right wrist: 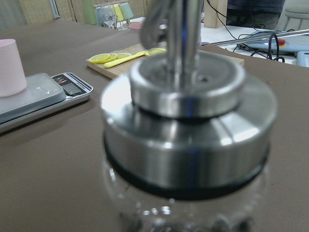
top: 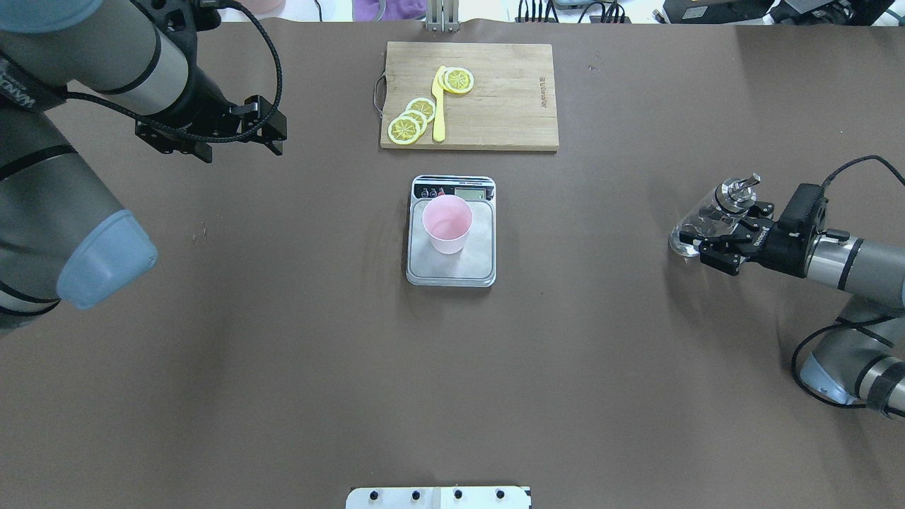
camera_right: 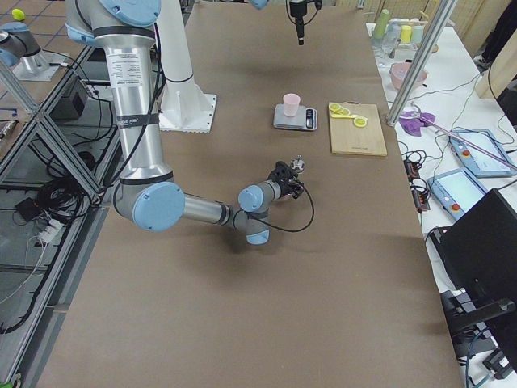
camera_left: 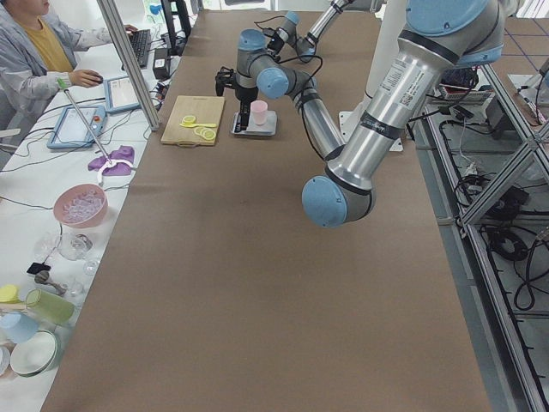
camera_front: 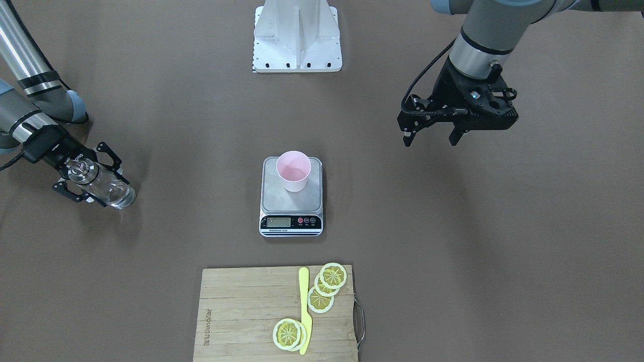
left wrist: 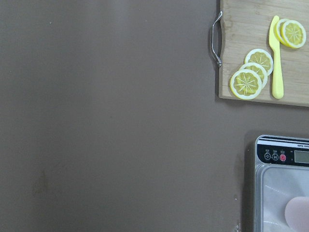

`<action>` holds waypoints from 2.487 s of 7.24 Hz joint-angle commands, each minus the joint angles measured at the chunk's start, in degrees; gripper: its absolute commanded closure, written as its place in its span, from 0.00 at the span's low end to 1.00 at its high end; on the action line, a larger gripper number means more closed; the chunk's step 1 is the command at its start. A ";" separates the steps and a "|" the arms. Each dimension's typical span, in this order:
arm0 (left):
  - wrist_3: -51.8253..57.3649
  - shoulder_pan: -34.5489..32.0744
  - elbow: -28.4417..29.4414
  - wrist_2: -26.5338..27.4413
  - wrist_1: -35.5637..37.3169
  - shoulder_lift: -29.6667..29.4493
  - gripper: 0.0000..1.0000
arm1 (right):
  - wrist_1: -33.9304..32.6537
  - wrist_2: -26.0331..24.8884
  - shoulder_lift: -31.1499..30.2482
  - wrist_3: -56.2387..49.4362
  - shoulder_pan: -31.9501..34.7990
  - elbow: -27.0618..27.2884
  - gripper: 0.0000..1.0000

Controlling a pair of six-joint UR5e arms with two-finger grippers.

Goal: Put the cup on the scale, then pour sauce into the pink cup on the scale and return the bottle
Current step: 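Lift the bottle with the right gripper and carry it over the pink cup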

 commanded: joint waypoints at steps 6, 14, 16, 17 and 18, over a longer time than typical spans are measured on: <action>-0.35 -3.06 -1.60 -0.21 0.44 0.88 0.03 | -6.92 -2.47 6.70 -6.53 -0.79 0.81 1.00; 4.35 -6.41 -1.26 -0.74 2.02 3.86 0.03 | -55.46 -1.24 9.54 -19.54 -4.48 28.55 1.00; 11.31 -8.52 -0.29 -2.91 1.85 6.05 0.03 | -71.83 -1.60 10.06 -23.53 -5.80 36.64 1.00; 14.30 -10.01 -0.38 -3.80 1.41 7.98 0.03 | -76.24 -1.78 10.50 -25.19 -6.33 38.59 1.00; 15.63 -10.63 -0.29 -4.33 1.32 9.13 0.03 | -80.55 -2.13 10.76 -27.13 -6.60 40.17 1.00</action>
